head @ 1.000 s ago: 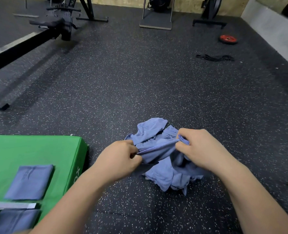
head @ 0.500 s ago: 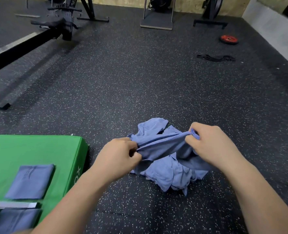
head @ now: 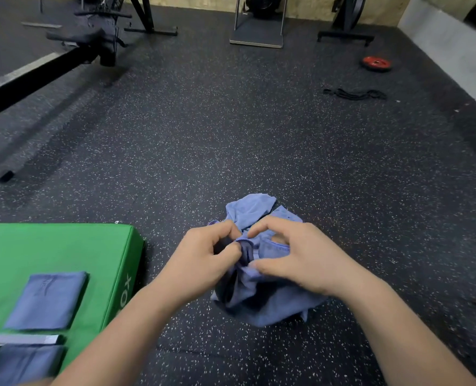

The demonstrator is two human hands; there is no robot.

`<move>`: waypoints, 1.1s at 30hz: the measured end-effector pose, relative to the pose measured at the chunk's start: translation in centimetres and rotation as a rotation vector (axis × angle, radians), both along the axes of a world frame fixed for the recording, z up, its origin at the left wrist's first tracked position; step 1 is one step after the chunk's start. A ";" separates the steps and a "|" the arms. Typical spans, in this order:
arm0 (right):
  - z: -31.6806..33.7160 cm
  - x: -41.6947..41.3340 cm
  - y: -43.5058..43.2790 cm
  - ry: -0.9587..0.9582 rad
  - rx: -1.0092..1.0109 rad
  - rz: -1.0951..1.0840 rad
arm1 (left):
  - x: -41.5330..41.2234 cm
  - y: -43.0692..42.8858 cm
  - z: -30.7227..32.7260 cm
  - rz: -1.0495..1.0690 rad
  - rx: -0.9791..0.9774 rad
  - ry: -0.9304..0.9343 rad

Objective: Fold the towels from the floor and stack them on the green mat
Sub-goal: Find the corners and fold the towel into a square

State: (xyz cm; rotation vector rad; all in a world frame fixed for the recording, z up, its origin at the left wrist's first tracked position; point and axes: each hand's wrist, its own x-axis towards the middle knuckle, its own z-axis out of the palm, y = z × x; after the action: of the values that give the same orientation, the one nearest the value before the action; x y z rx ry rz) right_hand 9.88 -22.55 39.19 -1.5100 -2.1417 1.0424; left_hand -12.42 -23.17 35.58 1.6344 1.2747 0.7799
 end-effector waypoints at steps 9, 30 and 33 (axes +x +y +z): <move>-0.6 -1.7 -0.7 0.104 0.165 -0.046 | -0.4 0.4 -0.2 -0.002 -0.101 -0.155; -1.3 -1.3 -0.4 -0.050 0.064 0.010 | -1.5 0.8 -0.1 0.043 0.074 -0.025; -1.4 -1.4 -0.4 -0.031 0.071 0.000 | -1.6 0.8 0.1 0.084 0.123 -0.010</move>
State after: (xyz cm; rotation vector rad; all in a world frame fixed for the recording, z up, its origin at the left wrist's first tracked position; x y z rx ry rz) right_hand 8.51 -22.90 37.80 -1.5026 -2.1756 0.9391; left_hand -14.04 -22.40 35.68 1.6803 1.3181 0.9324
